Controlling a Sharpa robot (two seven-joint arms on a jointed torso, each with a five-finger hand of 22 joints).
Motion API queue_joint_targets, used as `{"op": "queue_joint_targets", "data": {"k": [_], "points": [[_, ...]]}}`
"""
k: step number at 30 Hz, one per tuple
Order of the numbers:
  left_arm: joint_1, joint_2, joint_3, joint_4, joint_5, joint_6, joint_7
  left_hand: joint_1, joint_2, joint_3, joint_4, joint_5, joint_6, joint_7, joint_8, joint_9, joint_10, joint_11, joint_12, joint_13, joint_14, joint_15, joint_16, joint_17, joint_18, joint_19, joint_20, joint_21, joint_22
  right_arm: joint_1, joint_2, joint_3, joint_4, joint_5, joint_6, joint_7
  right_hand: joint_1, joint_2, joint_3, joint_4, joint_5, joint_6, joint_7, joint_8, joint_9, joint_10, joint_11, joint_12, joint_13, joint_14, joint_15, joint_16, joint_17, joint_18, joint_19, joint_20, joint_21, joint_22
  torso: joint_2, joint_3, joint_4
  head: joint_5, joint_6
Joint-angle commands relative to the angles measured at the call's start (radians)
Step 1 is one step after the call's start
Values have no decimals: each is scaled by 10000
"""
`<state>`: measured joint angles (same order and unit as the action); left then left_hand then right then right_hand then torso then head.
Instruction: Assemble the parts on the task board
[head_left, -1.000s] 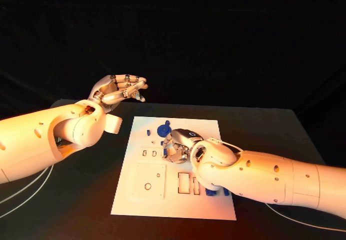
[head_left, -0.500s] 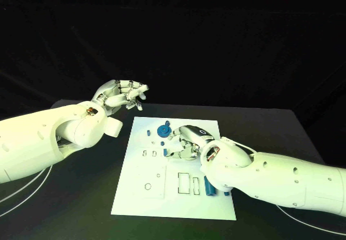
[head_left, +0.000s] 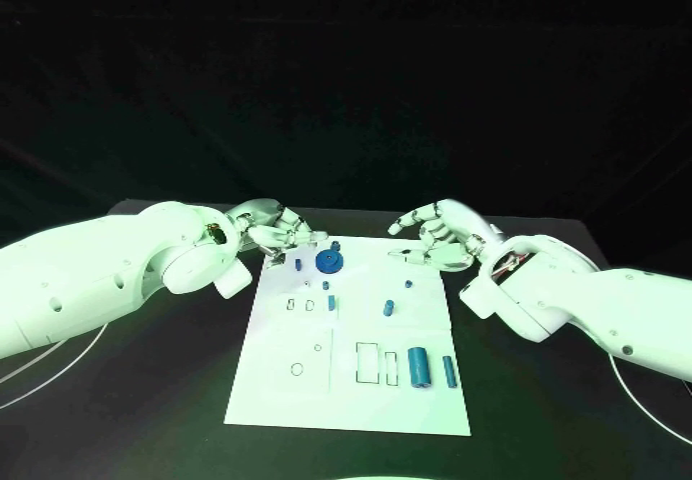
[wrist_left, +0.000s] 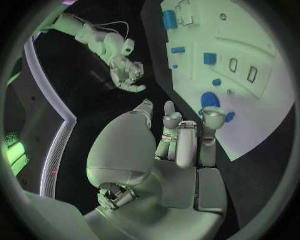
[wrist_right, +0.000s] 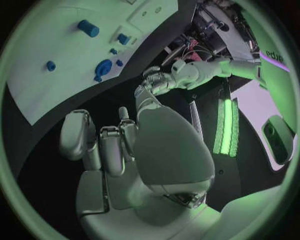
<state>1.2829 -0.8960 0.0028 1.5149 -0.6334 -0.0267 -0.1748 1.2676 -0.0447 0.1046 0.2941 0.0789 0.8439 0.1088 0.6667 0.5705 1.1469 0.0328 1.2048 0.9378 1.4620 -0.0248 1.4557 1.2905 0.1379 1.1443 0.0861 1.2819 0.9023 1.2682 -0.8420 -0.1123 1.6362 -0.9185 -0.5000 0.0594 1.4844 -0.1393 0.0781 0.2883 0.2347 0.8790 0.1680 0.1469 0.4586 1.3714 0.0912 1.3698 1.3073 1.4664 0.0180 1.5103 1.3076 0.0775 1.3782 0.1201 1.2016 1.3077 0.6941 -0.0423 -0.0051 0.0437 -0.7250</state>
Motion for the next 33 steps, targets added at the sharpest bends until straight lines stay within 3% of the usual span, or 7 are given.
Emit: {"op": "queue_joint_targets", "data": {"k": [1, 7, 11, 22, 33], "points": [[15, 226, 6, -108, -1743, 1738, -1984, -153, 36, -93, 8, -10, -43, -74, 70, 91, 58, -11, 46, 53, 129, -18, 60, 95, -120, 92, 8, 59, 94, 129, -177, 7, -265, 2702, 753, 1198, -175, 3, 23, 6, 91, 52, -24, 85, 20, 0, -97, 4, 306, 647, -105, -33, 1000, 78, -48, -68, -80, 223, -59, 20, -2, 13, -46], [28, 633, -2, -325, -2430, 2273, -2722, -331, 109, -253, 8, -22, -493, 61, -218, 84, -101, 88, -55, -95, 234, 48, 172, 365, -161, 212, 8, 175, 298, 252, -353, 9, -775, 3410, 770, 1382, -216, 9, 25, -3, 200, 18, -28, 122, 24, -25, -104, -19, 278, 637, -112, -55, 953, 101, -105, -78, -201, 154, -63, 50, 1, 27, -56], [44, 895, -26, -477, -2768, 2422, -2981, -434, 123, -345, 13, -35, -501, 85, -263, 91, -150, 115, -95, -157, 249, 73, 191, 405, -172, 247, 24, 211, 358, 291, -402, 9, -965, 3524, 737, 1387, -204, 16, 44, -19, 260, -43, -23, 130, 19, -86, -102, -77, 214, 624, -112, -81, 901, 122, -159, -82, -311, 91, -65, 44, 9, 29, -70], [143, 1560, -147, -894, -3372, 2772, -3226, -709, 246, -624, 16, -44, -362, 62, -211, 208, -120, 108, -65, -111, 265, 80, 214, 462, -180, 282, 51, 265, 444, 319, -434, 9, -1150, 3313, 664, 1204, -194, 11, 61, -25, 295, -119, -11, 136, 10, -212, -93, -198, 83, 577, -108, -160, 728, 175, -296, -82, -576, -66, -59, 33, -6, 81, -93], [224, 1934, -273, -1226, -3615, 3257, -3324, -809, 320, -707, 16, -55, -357, 56, -200, 250, -151, 103, -87, -143, 263, 75, 214, 467, -184, 289, 53, 280, 470, 322, -418, 9, -1239, 3167, 660, 1062, -187, 11, 73, -27, 306, -154, -6, 141, 6, -267, -89, -251, 27, 561, -106, -189, 676, 191, -339, -82, -661, -115, -47, 30, 2, 71, -143]]}}
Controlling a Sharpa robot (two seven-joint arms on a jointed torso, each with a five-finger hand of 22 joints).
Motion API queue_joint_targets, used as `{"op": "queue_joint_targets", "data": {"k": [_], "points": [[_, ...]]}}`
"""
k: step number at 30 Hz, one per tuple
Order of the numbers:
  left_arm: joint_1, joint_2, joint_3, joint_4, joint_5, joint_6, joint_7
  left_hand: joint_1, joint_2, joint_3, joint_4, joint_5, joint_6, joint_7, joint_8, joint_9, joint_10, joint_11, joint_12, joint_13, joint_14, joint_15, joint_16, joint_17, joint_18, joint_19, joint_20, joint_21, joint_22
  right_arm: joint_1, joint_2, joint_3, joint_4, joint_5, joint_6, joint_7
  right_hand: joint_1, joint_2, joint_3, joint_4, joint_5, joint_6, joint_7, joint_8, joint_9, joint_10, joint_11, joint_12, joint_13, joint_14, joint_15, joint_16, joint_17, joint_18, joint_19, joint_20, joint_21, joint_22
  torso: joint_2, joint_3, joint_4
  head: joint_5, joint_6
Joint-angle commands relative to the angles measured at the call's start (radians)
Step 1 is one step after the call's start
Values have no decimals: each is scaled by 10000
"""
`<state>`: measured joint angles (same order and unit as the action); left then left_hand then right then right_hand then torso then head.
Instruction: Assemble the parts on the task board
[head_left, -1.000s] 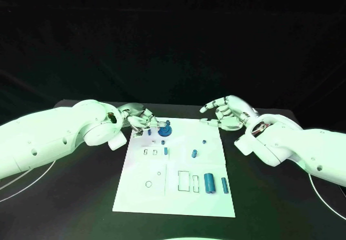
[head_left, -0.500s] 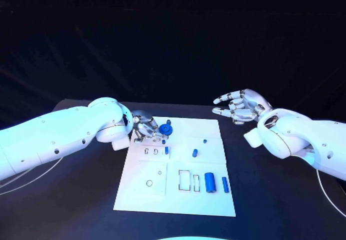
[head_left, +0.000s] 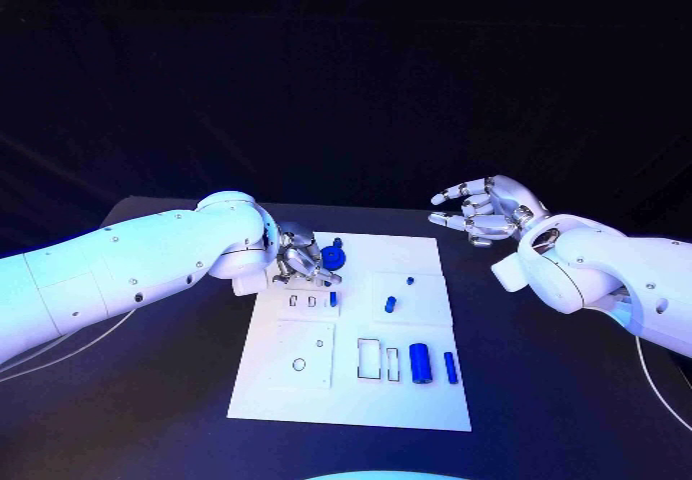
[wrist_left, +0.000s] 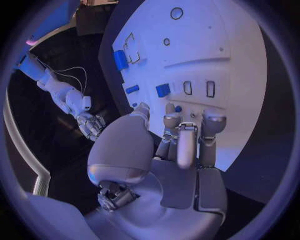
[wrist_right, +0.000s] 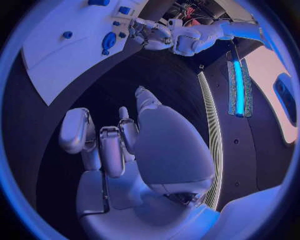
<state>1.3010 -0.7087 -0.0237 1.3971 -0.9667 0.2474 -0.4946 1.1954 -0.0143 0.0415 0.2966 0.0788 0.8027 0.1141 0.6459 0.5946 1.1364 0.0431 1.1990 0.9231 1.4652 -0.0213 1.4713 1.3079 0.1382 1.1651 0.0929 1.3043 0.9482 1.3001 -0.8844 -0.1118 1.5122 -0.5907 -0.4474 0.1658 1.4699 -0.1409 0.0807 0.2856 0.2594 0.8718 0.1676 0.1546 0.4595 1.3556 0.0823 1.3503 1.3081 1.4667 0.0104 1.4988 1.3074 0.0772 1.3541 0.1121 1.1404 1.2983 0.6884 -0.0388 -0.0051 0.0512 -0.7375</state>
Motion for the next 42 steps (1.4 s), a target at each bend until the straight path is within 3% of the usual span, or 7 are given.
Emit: {"op": "queue_joint_targets", "data": {"k": [1, 16, 42], "points": [[45, 78, -12, -65, -289, 539, -131, -87, 16, -76, -10, -55, 54, 3, 8, 8, -46, 0, -29, 3, 231, 40, 57, 292, -187, 81, -15, 56, 10, 3, 5, 4, 2, -117, 135, -8, -42, 26, 46, 0, 59, -82, -2, 65, -3, -110, 0, -56, 19, 558, -30, -74, 678, 193, -97, -2, -49, -20, 11, -6, 2, -4, -18], [53, 602, -131, -523, -288, 799, -172, -99, 39, -98, -14, -53, 62, -2, 19, 27, -67, -3, -45, -21, 237, 39, 66, 315, -196, 107, -14, 76, 55, 3, 19, 4, -6, -193, 128, -55, -31, 20, 67, 0, 74, -138, 7, 89, -7, -260, 8, -204, -137, 498, -24, -179, 469, 237, -215, 2, -283, -156, 14, -5, -9, -30, -135], [41, 828, -294, -754, -163, 1327, -221, 235, 112, -155, -43, -32, 54, -30, 51, 142, -91, -27, -48, -15, 267, 24, 116, 433, -208, 130, -15, 130, 149, 3, 54, 4, -12, -272, 132, -100, -20, 21, 81, -3, 82, -158, 10, 99, -8, -283, 9, -228, -160, 485, -24, -202, 434, 245, -237, 3, -331, -182, 1, -5, 10, -87, -203]]}}
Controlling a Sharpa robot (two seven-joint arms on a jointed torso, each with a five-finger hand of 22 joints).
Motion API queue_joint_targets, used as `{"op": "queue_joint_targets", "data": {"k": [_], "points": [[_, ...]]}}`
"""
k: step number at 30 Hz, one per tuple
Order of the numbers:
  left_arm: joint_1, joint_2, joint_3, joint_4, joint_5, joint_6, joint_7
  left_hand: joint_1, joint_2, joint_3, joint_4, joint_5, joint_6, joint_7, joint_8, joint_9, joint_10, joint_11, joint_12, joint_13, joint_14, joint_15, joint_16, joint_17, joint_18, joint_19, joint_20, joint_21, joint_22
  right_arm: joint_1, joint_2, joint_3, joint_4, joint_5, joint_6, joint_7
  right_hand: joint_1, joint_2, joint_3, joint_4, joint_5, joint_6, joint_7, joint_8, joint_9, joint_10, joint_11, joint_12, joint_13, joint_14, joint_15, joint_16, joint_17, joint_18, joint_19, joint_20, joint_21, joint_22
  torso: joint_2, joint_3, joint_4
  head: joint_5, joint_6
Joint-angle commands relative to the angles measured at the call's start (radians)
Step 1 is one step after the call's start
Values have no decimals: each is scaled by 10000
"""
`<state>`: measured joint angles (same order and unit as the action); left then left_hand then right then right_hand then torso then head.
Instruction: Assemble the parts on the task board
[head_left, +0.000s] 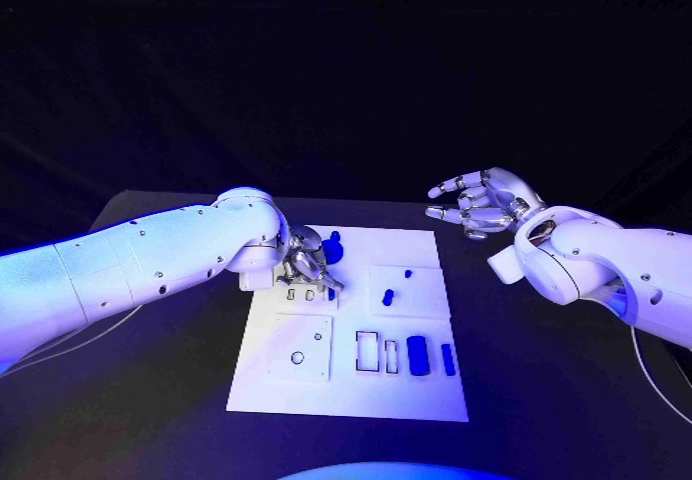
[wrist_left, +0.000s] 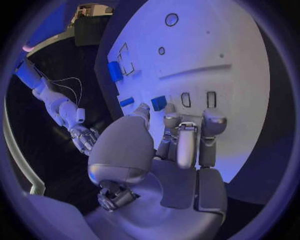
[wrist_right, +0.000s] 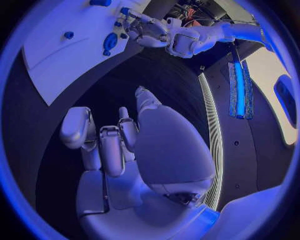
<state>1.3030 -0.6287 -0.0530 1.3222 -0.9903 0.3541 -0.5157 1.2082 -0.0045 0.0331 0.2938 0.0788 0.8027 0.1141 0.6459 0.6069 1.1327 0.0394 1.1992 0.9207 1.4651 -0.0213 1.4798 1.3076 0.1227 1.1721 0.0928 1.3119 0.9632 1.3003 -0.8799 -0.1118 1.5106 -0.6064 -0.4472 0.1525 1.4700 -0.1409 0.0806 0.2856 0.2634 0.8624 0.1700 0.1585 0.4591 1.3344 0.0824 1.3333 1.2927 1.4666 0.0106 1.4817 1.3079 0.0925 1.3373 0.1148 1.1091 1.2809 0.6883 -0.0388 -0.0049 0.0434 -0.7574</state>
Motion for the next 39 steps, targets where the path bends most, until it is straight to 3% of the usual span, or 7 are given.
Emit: {"op": "queue_joint_targets", "data": {"k": [1, 10, 18, 23, 25, 29, 39], "points": [[20, 30, -3, -8, 89, 262, -10, 198, 42, -71, -16, -27, 48, -32, 48, 39, -58, 8, -50, 11, 269, 21, 35, 445, -57, 63, -16, 65, 17, 1, 10, 4, 3, -117, 131, 31, -21, 21, 81, -3, 42, -64, -14, 60, -4, -71, 8, -59, -7, 486, -25, -31, 429, 92, -70, -23, -17, -9, -3, -3, 11, -7, -1], [19, 40, -11, -21, 276, 290, 2, 1028, 363, 139, -26, 2, 60, -70, -23, 148, -53, -30, -52, 36, 284, -7, 64, 520, -60, 44, -31, 114, 79, 1, 28, 4, -8, -127, 140, 23, -8, 25, 95, -7, 52, -73, -13, 70, -3, -81, 8, -71, -19, 481, -25, -43, 414, 93, -74, -23, -32, -15, -2, 2, 9, -8, -7], [19, 54, -15, -68, 464, 338, 28, 2256, 462, 1256, -24, 44, 92, -132, -229, 238, -116, -102, -183, -39, 310, -67, 93, 613, -71, 36, -77, 177, 178, 1, 35, 4, -23, -130, 153, 18, 32, 22, 150, -11, 205, -99, -12, 120, -2, -83, 6, -83, -32, 479, -29, -68, 395, 98, -81, -24, -81, -34, 1, 3, 5, -6, -21], [19, 54, -16, -102, 592, 348, 40, 2558, -149, 3252, -71, 88, 45, -112, -372, 388, -199, -84, -366, -181, 316, -63, 100, 659, -78, 25, -81, 220, 247, 1, 35, 3, -31, -136, 165, 10, 43, 10, 178, -10, 300, -110, -13, 148, -1, -86, 5, -92, -44, 482, -31, -75, 395, 95, -69, -26, -83, -30, -1, 2, 10, -5, -21], [19, 53, -17, -112, 643, 371, 42, 2293, -683, 4483, -87, 66, 37, -88, -360, 546, -193, -69, -423, -237, 310, -16, 93, 659, -74, 11, -77, 237, 266, 1, 35, 3, -33, -138, 172, 7, 43, 10, 178, -10, 300, -110, -13, 148, -1, -86, 5, -92, -44, 482, -31, -75, 395, 95, -69, -26, -83, -30, -5, 4, 10, 9, -27], [19, 44, -18, -121, 729, 426, 41, 1799, -1167, 6071, -418, 53, 6, -66, -296, 823, -174, -44, -472, -279, 315, -11, 96, 682, -79, 5, -64, 264, 303, 1, 41, 3, -45, -139, 183, 2, 44, 7, 182, -9, 318, -112, -14, 153, -1, -81, 5, -87, -39, 485, -32, -73, 404, 94, -65, -26, -80, -27, -1, 5, 16, 17, -24], [19, -13, -19, -128, 815, 395, 23, 770, -1535, 8138, -1728, 378, 22, 17, -228, 1261, -123, 2, -526, -291, 332, 8, 99, 714, -75, -18, -65, 350, 361, 0, 57, 2, -76, -140, 218, -2, 44, 3, 189, -7, 347, -113, -14, 161, -1, -74, 4, -81, -33, 488, -32, -70, 413, 94, -64, -27, -85, -28, -4, 4, 8, 29, -29]]}}
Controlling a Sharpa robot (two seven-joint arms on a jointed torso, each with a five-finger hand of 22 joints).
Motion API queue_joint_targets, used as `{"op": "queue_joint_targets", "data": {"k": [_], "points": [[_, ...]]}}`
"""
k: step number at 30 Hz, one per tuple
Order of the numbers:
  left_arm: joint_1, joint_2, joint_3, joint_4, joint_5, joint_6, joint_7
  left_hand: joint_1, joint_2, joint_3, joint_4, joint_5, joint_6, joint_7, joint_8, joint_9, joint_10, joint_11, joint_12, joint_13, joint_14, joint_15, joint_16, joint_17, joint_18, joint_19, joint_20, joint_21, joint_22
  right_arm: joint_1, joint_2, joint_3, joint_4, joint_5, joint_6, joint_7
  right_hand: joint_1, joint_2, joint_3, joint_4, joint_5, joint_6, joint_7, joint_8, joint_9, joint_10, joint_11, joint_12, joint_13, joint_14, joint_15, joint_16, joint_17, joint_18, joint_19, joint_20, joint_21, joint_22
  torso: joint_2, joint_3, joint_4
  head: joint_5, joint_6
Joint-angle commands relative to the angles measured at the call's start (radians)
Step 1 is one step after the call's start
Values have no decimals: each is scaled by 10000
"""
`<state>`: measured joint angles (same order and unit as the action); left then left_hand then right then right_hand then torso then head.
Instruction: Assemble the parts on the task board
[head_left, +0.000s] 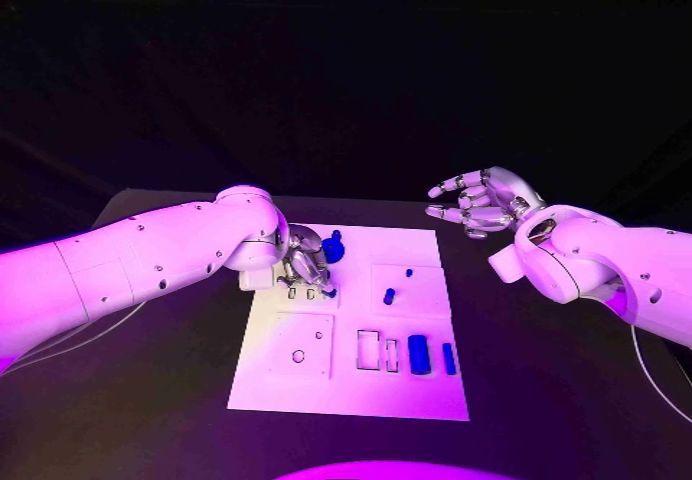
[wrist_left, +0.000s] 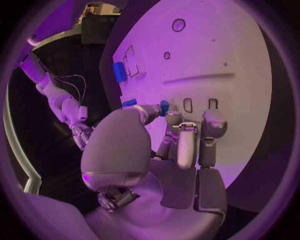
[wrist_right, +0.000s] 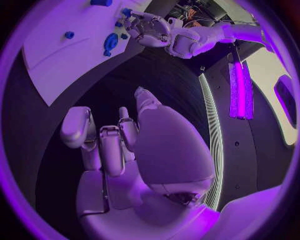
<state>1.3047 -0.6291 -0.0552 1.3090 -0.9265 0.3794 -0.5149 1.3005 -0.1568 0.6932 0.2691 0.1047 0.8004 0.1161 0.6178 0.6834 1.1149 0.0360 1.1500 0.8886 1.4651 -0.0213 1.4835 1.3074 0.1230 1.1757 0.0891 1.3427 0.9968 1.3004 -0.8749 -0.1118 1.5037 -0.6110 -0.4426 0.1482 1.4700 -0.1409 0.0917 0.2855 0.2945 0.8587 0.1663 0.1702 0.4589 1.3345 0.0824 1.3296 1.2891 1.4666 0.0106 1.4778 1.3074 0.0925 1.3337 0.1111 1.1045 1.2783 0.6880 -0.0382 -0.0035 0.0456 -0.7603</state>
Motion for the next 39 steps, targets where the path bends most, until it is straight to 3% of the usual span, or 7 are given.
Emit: {"op": "queue_joint_targets", "data": {"k": [1, 11, 14, 18, 25, 35, 39], "points": [[2, -22, 3, 3, 240, 91, 15, -285, -37, 1702, -1621, 310, 90, 6, 72, 542, 90, 38, -16, 57, 338, 1, 63, 719, -76, -49, -36, 63, 41, -1, 8, 2, -9, -93, 173, 41, 44, 4, 78, -6, 36, -77, 22, 44, 1, -74, 4, -44, 3, 488, -32, -31, 418, 95, -28, 9, -39, -3, -1, -3, -5, 7, 0], [3, -306, 21, 153, 1343, -529, 83, -1296, -297, 2224, -2558, 2670, 598, -173, 230, 828, 841, -152, 443, 724, 528, -179, 196, 1039, -192, 446, -196, 504, 760, -3, 17, 0, -47, -94, 189, 39, 44, 4, 78, -6, 36, -77, 22, 44, 1, -74, 4, -44, 3, 488, -32, -31, 418, 95, -28, 9, -39, -3, -10, -2, 16, 41, -5], [5, -546, 55, 341, 1547, -839, 121, -1668, -401, 2285, -2813, 3599, 810, -284, 322, 914, 1196, -259, 672, 1063, 642, -282, 300, 1286, -252, 695, -284, 681, 1095, -5, 18, -3, -68, -95, 191, 35, 44, 4, 78, -6, 36, -77, 22, 44, 1, -74, 4, -44, 3, 488, -32, -31, 418, 95, -28, 9, -39, -3, -22, 1, 26, 76, -21], [6, -810, 73, 596, 1365, -1182, 176, -1955, -458, 2314, -3022, 4237, 958, -371, 393, 975, 1428, -341, 793, 1257, 711, -366, 363, 1443, -298, 878, -366, 805, 1341, -7, 14, -6, -87, -105, 188, 30, 35, -3, 84, 0, 69, -81, 22, 56, 2, -75, 4, -47, -2, 485, -32, -40, 402, 97, -31, 9, -54, -9, -27, 8, 41, 95, -36], [-11, -1234, 38, 1092, 357, -2094, 183, -2257, -470, 2377, -3203, 4822, 1126, -474, 506, 1047, 1747, -441, 1001, 1565, 764, -460, 417, 1577, -380, 1195, -462, 987, 1768, -14, -7, -12, -126, -138, 153, 21, 32, -9, 85, 1, 78, -84, 23, 59, 1, -94, 4, -66, -24, 479, -33, -52, 377, 101, -41, 8, -78, -23, -53, 12, 95, 87, -97], [-192, -1535, -3, 1656, -1352, -2831, 118, -2474, -473, 2512, -3360, 5072, 1203, -538, 618, 1113, 1922, -506, 1141, 1745, 799, -522, 464, 1678, -421, 1355, -531, 1085, 1978, -21, -38, -17, -166, -240, 92, 15, 19, -41, 102, 5, 186, -116, 25, 78, -3, -115, 3, -92, -53, 464, -33, -89, 313, 112, -64, 7, -146, -59, -105, 46, 178, 120, -197], [-299, -1553, -12, 1761, -1774, -2999, 98, -2530, -478, 2529, -3397, 5156, 1223, -554, 644, 1126, 1971, -520, 1180, 1800, 815, -534, 489, 1732, -429, 1384, -544, 1102, 2017, -22, -39, -17, -177, -277, 80, 1, 19, -41, 102, 5, 186, -116, 25, 78, -3, -115, 3, -92, -53, 464, -33, -89, 313, 112, -64, 7, -146, -59, -103, 49, 169, 129, -202]]}}
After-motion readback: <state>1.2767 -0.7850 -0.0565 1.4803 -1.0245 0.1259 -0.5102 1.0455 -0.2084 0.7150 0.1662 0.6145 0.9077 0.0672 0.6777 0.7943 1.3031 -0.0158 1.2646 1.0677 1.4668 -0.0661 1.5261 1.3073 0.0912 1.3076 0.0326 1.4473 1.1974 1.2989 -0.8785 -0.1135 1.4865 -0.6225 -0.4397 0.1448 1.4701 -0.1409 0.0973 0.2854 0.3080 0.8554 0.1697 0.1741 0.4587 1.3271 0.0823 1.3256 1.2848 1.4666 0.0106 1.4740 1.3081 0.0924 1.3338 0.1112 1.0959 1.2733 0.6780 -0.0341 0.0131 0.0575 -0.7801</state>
